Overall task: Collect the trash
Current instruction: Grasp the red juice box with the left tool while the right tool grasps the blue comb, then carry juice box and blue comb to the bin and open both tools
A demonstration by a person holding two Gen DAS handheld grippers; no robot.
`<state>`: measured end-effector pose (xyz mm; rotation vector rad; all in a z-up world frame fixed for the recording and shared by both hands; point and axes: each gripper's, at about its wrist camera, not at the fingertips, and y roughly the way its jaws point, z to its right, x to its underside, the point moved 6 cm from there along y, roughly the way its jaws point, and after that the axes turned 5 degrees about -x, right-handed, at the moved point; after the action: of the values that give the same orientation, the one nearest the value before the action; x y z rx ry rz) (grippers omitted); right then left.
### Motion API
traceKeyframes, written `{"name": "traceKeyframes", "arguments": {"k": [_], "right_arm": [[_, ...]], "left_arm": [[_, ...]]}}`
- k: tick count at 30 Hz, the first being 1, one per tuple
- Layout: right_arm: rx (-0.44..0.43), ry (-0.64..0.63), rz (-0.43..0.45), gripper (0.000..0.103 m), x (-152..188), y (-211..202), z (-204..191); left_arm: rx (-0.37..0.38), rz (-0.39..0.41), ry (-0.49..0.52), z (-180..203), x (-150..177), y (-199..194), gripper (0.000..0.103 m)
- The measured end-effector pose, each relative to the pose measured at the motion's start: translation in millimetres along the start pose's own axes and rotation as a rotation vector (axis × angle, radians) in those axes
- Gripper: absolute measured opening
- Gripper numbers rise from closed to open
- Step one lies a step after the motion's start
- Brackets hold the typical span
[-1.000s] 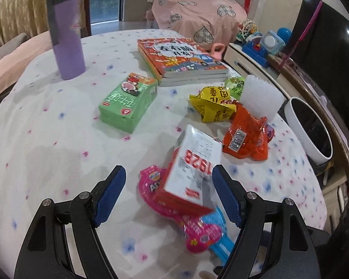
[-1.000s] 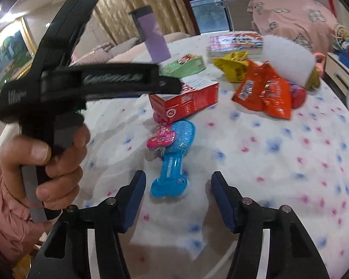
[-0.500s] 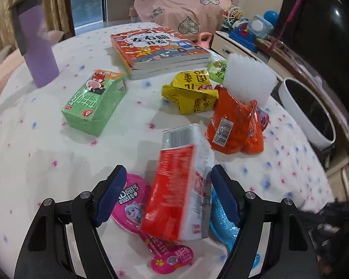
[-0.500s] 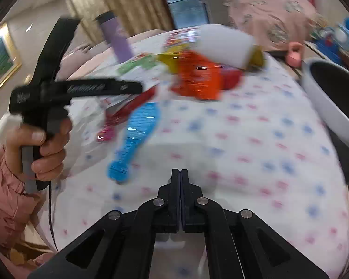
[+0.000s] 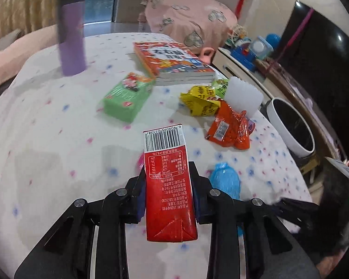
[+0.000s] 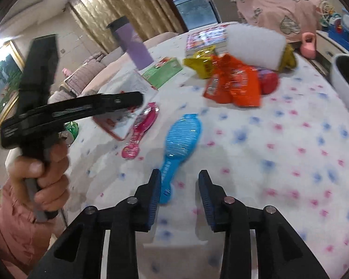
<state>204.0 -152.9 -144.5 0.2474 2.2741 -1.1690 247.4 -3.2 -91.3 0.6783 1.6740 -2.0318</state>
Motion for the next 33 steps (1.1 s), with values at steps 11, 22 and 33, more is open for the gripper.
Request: {"name": "traceKeyframes", "arguments": {"k": [11, 22, 33], "right_arm": [[-0.008, 0.079, 0.033, 0.039, -21.2, 17.5, 1.9], [-0.002, -0.011, 0.063, 0.014, -23.6, -2.2, -10.5], [0.088, 0.039, 0.169, 0.014, -20.7, -66.4, 33.8]], "left_arm": [[0.002, -0.081, -0.096, -24.1, 55.2, -1.1, 0.028], [0.031, -0.054, -0.069, 1.6, 49.1, -11.5, 0.028], [0.115, -0.051, 0.039, 78.6, 38.7, -3.4, 0.028]]}}
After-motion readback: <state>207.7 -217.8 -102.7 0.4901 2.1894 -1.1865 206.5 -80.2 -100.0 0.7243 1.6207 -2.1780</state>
